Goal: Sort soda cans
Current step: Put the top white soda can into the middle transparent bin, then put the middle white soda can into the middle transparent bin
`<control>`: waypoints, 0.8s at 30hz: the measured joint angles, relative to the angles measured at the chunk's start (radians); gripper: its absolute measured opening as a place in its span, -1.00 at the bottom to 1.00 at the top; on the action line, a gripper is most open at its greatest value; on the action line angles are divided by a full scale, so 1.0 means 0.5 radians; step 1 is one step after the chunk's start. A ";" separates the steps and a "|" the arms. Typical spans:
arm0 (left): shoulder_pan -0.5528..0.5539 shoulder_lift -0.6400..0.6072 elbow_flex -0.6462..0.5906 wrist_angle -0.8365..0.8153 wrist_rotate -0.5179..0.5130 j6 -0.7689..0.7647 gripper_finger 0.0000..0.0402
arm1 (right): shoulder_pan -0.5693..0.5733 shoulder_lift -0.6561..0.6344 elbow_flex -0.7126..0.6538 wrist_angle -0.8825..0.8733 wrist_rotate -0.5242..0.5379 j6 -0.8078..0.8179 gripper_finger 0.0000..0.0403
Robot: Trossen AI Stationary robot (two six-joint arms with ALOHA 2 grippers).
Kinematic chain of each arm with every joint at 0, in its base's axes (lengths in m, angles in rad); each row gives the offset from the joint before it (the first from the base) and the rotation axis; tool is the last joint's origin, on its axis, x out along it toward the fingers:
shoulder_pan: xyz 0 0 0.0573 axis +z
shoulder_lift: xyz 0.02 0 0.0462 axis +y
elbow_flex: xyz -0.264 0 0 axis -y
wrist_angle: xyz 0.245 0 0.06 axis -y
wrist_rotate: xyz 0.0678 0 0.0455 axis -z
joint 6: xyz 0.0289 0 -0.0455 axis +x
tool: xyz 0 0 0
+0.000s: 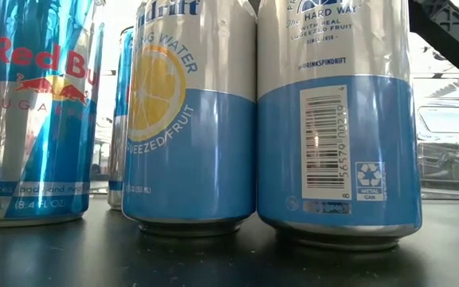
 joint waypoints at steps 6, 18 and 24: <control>0.000 0.000 0.000 0.001 0.000 -0.001 0.92 | 0.025 -0.058 0.000 -0.039 0.010 -0.060 0.51; 0.000 0.000 0.000 0.006 -0.004 -0.006 0.92 | 0.113 -0.285 0.000 -0.053 0.120 -0.031 0.51; 0.000 0.000 0.000 0.009 -0.017 -0.007 0.92 | 0.330 -0.439 0.000 -0.053 0.205 0.045 0.51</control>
